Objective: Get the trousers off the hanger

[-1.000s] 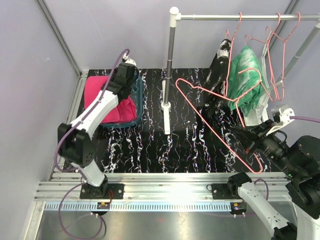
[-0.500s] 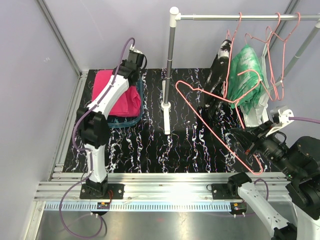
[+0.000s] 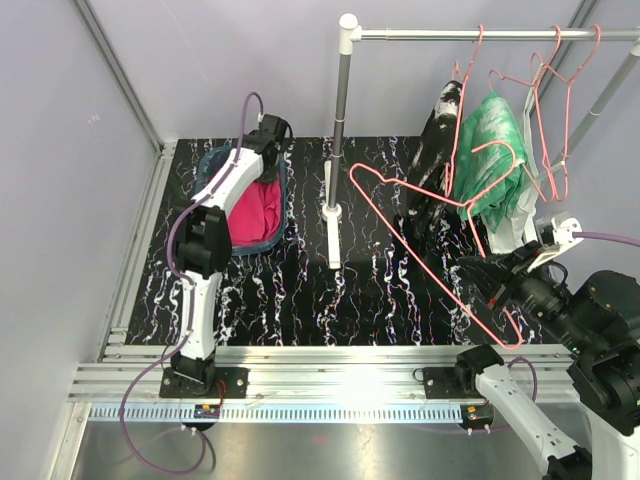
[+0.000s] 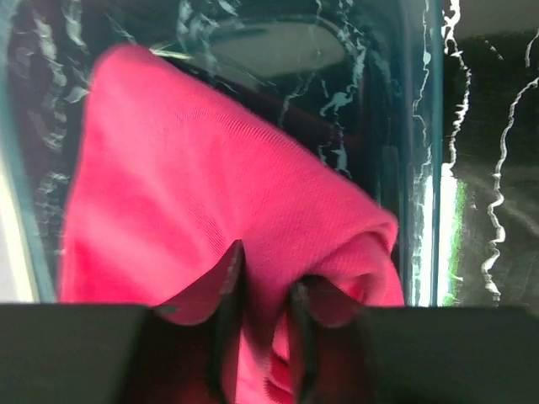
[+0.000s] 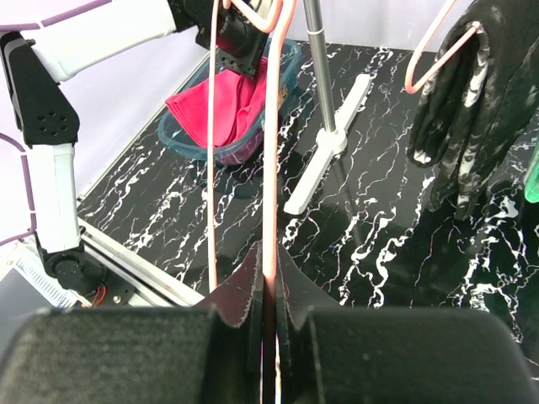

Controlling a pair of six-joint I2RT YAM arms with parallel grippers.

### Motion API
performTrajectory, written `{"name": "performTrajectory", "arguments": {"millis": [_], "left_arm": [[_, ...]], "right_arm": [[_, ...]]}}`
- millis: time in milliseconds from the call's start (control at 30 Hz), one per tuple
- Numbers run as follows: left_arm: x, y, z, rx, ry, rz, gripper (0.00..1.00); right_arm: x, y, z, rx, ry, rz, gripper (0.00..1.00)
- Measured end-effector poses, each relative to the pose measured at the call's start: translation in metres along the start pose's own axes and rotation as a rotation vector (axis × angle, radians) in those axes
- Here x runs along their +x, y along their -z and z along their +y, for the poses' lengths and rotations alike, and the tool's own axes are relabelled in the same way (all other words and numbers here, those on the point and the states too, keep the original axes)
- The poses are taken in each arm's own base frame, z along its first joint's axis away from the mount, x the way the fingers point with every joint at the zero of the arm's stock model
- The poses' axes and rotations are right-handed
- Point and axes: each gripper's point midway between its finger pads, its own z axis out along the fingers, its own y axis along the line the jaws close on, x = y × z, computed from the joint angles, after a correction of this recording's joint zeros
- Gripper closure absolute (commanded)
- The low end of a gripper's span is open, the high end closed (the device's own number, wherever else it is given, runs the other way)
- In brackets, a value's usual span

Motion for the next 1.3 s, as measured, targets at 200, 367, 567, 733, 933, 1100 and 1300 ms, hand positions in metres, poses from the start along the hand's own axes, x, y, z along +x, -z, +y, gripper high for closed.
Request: {"name": "performTrajectory", "arguments": {"millis": [200,367,567,733,933,1100,1300], "left_arm": [[-0.006,0.002,0.001,0.109,0.158,0.005,0.51],[-0.036,0.024,0.016,0.127,0.265,-0.072,0.24],[-0.073,0.072,0.028,0.210,0.383,-0.210,0.10],[-0.065,0.096,0.044,0.267,0.514,-0.231,0.15],[-0.047,0.065,0.049,0.294,0.634,-0.153,0.14],[-0.035,0.007,0.016,0.334,0.640,-0.042,0.14],[0.003,-0.050,-0.009,0.310,0.624,0.090,0.09]], "right_arm": [[0.002,-0.002,0.004,-0.022,-0.012,0.006,1.00],[0.002,-0.002,0.005,-0.025,-0.017,0.007,1.00],[0.002,-0.003,0.004,-0.024,-0.019,0.012,1.00],[0.003,-0.007,0.003,-0.021,-0.023,0.024,1.00],[0.004,-0.007,0.006,-0.041,-0.024,0.033,1.00],[0.004,-0.007,0.007,-0.045,-0.024,0.035,1.00],[0.005,-0.007,0.008,-0.051,-0.023,0.037,1.00]]}}
